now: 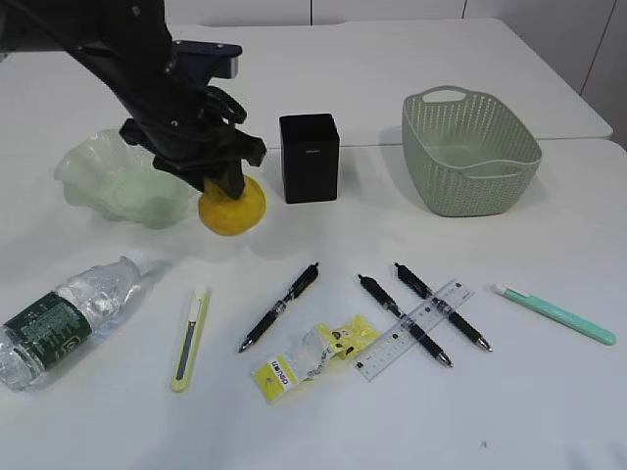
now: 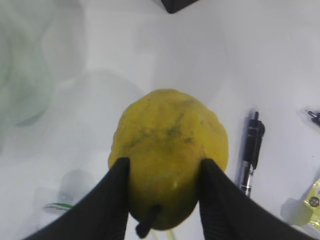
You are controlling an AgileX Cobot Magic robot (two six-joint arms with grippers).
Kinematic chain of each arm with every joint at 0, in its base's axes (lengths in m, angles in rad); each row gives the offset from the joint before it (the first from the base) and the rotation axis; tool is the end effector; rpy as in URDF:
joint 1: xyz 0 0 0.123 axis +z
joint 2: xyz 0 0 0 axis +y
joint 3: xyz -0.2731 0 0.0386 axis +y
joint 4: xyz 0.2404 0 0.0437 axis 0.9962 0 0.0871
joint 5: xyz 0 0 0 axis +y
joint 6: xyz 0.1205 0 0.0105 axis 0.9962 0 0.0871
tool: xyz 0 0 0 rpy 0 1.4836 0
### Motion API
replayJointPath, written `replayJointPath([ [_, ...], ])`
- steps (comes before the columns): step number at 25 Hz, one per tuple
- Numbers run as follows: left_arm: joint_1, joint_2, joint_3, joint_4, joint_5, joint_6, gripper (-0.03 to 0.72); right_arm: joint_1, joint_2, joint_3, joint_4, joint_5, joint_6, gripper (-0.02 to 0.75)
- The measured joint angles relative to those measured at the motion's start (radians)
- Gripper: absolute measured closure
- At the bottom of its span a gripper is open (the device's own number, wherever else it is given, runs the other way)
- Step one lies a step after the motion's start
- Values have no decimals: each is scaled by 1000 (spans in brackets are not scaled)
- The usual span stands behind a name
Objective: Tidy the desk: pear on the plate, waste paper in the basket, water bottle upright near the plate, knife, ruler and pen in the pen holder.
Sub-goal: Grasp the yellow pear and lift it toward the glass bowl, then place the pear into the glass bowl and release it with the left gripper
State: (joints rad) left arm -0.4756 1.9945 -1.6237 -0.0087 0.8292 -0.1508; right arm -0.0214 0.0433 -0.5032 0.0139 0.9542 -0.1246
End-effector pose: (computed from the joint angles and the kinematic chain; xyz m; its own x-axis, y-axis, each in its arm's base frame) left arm 0.3915 -0.2025 0.2012 -0.8595 0.2671 -0.4359 0.3303 0.9409 -0.0747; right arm 0.0359 0.0006 0.2713 -0.3944 -0.1079 -0.9126 -0.0351 0.9941 -0.1023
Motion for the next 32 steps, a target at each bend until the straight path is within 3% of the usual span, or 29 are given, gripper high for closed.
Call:
replayJointPath([
  [6,46,-48,0,111,47,-96,414,0,0,0,0,0,0,425],
  [17,186,-62,0,127,20,-137,416,0,0,0,0,0,0,425],
  [32,244,-62,0,165,-120,-142,416,0,0,0,0,-4,-2,425],
])
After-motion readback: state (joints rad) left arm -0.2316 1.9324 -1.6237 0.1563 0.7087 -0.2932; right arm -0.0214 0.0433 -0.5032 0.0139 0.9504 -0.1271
